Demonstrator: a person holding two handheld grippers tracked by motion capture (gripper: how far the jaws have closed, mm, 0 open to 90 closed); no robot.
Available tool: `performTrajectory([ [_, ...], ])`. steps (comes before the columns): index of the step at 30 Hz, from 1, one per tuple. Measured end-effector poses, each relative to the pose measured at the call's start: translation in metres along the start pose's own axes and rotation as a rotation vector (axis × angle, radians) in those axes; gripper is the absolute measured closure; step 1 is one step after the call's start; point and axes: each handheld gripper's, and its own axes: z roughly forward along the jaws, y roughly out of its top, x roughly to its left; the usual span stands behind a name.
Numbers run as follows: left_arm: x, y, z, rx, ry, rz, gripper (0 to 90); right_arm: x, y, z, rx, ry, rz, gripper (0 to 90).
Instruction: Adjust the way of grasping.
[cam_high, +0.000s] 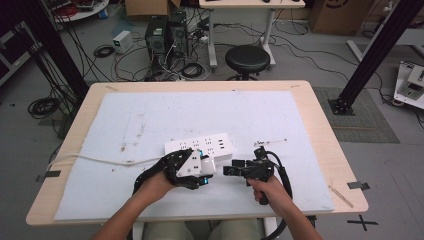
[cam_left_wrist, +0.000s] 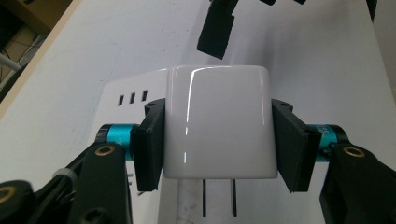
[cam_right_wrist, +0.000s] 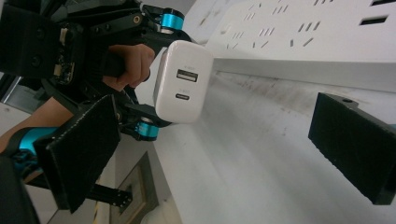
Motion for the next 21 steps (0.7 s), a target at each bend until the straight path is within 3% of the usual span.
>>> performTrajectory([
  [4,-0.003,0.003,0.002,-0.001,-0.004,0.032,42.5,0.000,0.002,0.005,0.020,0.021,0.020,2.1],
  [16,-0.005,0.007,0.006,-0.003,-0.020,0.058,42.5,0.002,0.009,0.018,0.058,0.070,0.055,4.7],
  [21,-0.006,0.008,0.007,-0.003,-0.022,0.061,42.5,0.002,0.011,0.022,0.070,0.057,0.061,4.7],
])
